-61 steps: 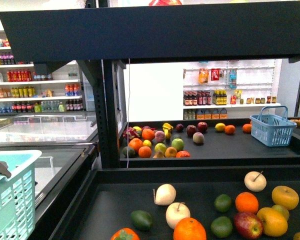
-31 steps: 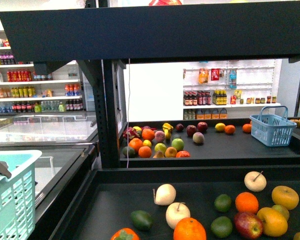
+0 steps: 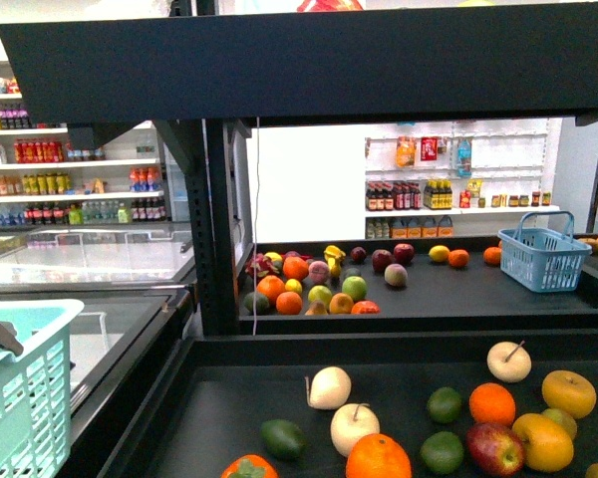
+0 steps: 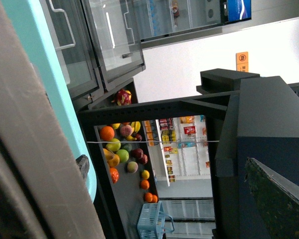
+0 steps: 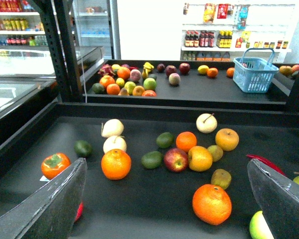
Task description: Pick lemon from shelf
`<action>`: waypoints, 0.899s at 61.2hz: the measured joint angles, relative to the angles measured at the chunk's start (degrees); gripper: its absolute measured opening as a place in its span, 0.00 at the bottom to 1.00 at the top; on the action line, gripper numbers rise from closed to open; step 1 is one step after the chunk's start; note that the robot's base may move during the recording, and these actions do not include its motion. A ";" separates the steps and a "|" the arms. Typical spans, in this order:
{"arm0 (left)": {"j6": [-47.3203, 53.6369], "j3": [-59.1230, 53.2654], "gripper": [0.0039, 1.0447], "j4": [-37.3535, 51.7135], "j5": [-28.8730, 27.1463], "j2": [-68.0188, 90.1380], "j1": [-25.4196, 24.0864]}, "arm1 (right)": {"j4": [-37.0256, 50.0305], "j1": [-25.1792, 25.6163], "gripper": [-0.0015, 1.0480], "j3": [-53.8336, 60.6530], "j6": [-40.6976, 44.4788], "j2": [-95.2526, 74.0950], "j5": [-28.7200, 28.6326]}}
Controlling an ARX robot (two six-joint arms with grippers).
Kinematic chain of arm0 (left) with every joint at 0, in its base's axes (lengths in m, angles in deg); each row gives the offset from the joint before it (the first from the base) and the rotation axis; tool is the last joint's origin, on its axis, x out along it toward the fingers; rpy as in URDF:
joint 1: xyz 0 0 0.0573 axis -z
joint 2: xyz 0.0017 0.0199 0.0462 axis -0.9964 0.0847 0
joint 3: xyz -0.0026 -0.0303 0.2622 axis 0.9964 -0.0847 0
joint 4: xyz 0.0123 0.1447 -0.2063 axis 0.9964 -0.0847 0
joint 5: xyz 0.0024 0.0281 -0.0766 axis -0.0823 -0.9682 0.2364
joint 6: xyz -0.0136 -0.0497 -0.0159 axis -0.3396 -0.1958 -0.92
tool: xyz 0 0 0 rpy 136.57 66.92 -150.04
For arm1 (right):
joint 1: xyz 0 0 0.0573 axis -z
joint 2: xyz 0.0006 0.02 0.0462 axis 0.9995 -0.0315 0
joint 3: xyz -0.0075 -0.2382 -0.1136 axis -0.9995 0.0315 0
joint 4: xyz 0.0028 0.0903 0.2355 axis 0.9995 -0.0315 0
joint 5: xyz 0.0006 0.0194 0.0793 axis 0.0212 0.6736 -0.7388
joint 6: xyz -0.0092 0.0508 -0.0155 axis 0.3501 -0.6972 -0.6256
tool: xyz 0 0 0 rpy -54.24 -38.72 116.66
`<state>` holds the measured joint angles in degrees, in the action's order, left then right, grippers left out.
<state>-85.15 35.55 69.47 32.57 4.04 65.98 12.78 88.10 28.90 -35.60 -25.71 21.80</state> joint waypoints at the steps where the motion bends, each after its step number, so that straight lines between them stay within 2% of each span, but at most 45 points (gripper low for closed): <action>1: 0.04 0.00 0.92 -0.46 -0.13 -0.22 0.02 | 0.00 0.00 0.93 -0.02 0.00 0.00 0.00; 20: 1.57 0.76 0.92 -10.38 -0.96 -4.22 0.28 | 0.00 0.00 0.93 0.00 0.00 0.00 0.00; 42: 2.84 1.09 0.92 -10.60 -2.60 -1.88 -0.13 | 0.00 0.00 0.93 -0.02 0.00 0.00 0.00; 55: 2.99 2.40 0.92 -13.75 -3.45 -1.07 -0.13 | 0.00 0.00 0.93 -0.02 0.00 0.00 0.00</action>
<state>-82.16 37.96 55.72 29.12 2.97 65.85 12.78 88.10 28.88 -35.60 -25.71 21.80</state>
